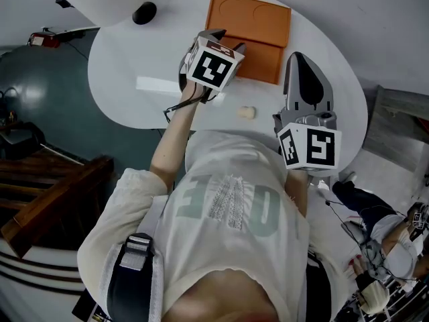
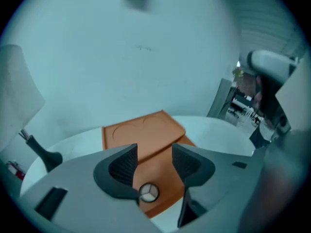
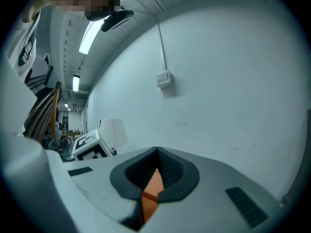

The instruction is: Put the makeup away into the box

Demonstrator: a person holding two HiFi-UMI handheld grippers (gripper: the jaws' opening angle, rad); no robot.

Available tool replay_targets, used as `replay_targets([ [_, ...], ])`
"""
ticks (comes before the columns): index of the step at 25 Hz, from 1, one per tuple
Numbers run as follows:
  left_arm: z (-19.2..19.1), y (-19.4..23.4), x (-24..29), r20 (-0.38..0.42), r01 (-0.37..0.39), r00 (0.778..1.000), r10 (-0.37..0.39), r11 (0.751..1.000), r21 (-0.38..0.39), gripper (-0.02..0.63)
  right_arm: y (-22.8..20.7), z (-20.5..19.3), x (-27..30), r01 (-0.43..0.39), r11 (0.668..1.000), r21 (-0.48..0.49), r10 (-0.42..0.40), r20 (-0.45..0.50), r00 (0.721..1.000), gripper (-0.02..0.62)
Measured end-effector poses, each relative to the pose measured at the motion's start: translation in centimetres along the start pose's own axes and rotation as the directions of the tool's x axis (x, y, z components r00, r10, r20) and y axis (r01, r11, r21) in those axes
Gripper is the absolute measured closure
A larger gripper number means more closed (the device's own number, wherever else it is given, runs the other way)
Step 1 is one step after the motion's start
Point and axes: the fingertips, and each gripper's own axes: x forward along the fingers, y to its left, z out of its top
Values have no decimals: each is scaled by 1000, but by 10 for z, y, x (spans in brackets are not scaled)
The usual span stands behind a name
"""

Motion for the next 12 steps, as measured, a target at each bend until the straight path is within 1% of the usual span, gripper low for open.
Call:
replay_targets([
  [1, 18, -8, -11, 75, 40, 996, -40, 999, 1, 376, 0, 1, 0, 1, 1000, 0, -1, 3, 1000, 591],
  [2, 37, -17, -23, 154, 87, 984, -87, 996, 6, 377, 0, 2, -1, 3, 1000, 0, -3, 6, 1000, 591],
  [3, 54, -26, -37, 234, 127, 964, -127, 992, 16, 385, 0, 2, -1, 5, 1000, 1, -5, 8, 1000, 591],
  [4, 69, -33, -51, 307, 147, 940, -148, 989, 26, 418, 0, 3, -2, 6, 1000, 2, -7, 10, 1000, 591],
  [5, 81, -37, -64, 372, 149, 916, -151, 988, 33, 454, 0, 3, -3, 8, 1000, 2, -8, 13, 1000, 591],
  [6, 90, -40, -77, 426, 136, 894, -138, 990, 35, 495, -1, 4, -4, 11, 1000, 3, -11, 17, 1000, 591],
  [7, 97, -40, -88, 470, 113, 875, -116, 993, 35, 559, -1, 5, -5, 13, 1000, 4, -14, 21, 1000, 591],
  [8, 102, -40, -98, 505, 87, 858, -94, 995, 37, 595, -2, 6, -6, 16, 1000, 5, -16, 25, 1000, 591],
  [10, 107, -42, -114, 548, 48, 834, -67, 998, 50, 598, -2, 7, -8, 21, 1000, 7, -22, 30, 999, 591],
  [12, 108, -46, -126, 574, 36, 816, -67, 997, 65, 598, -3, 8, -9, 25, 1000, 9, -25, 34, 999, 591],
])
